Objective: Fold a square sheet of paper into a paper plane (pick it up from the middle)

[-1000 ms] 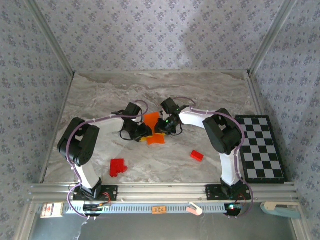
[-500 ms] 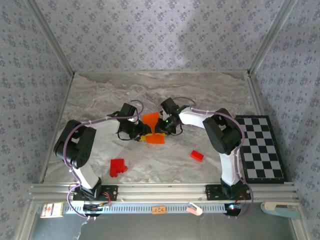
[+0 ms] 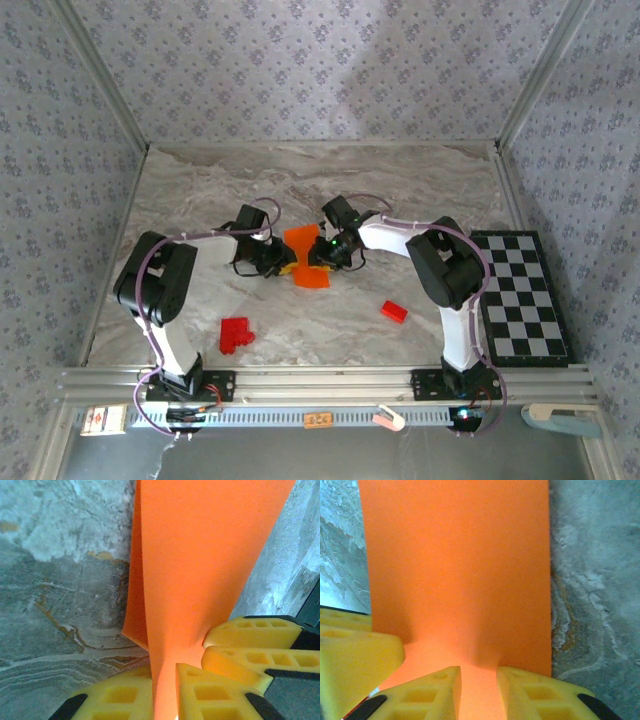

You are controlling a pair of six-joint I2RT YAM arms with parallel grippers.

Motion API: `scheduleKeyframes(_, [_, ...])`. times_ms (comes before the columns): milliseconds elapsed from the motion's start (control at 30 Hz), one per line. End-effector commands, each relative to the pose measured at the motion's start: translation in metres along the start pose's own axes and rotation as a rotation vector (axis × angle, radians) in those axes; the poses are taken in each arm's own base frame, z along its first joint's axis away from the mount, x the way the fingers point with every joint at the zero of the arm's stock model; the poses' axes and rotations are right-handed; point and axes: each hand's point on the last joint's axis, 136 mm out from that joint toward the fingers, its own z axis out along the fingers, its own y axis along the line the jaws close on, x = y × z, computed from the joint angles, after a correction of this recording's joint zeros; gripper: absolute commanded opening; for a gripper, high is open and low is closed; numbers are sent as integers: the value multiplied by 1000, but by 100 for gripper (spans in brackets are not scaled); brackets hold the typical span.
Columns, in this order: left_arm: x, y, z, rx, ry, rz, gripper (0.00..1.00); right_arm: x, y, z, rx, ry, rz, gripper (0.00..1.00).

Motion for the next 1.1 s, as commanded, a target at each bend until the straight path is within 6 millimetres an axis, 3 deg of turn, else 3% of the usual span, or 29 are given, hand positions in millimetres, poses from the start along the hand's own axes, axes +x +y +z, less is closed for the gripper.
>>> scheduleKeyframes(0, [0, -2, 1, 21, 12, -12, 13, 7, -24, 7, 84, 1, 21, 33])
scheduleKeyframes(233, [-1, -3, -3, 18, 5, -34, 0, -22, 0, -32, 94, -168, -171, 45])
scheduleKeyframes(333, [0, -5, -5, 21, 5, -45, 0, -32, 7, -51, 111, -276, -305, 54])
scheduleKeyframes(367, [-1, -6, -6, 24, 5, -47, 0, -27, 1, -52, 129, -290, -343, 58])
scheduleKeyframes(567, [0, -13, -12, 27, 2, -49, 0, -25, 14, -68, 166, -422, -599, 70])
scheduleKeyframes(767, [0, -16, -15, 27, 3, -52, 0, 1, 41, -61, 114, -430, -837, 75])
scheduleKeyframes(1067, [-1, -18, -15, 27, 11, -53, 0, 40, 58, -21, 153, -372, -1117, 77])
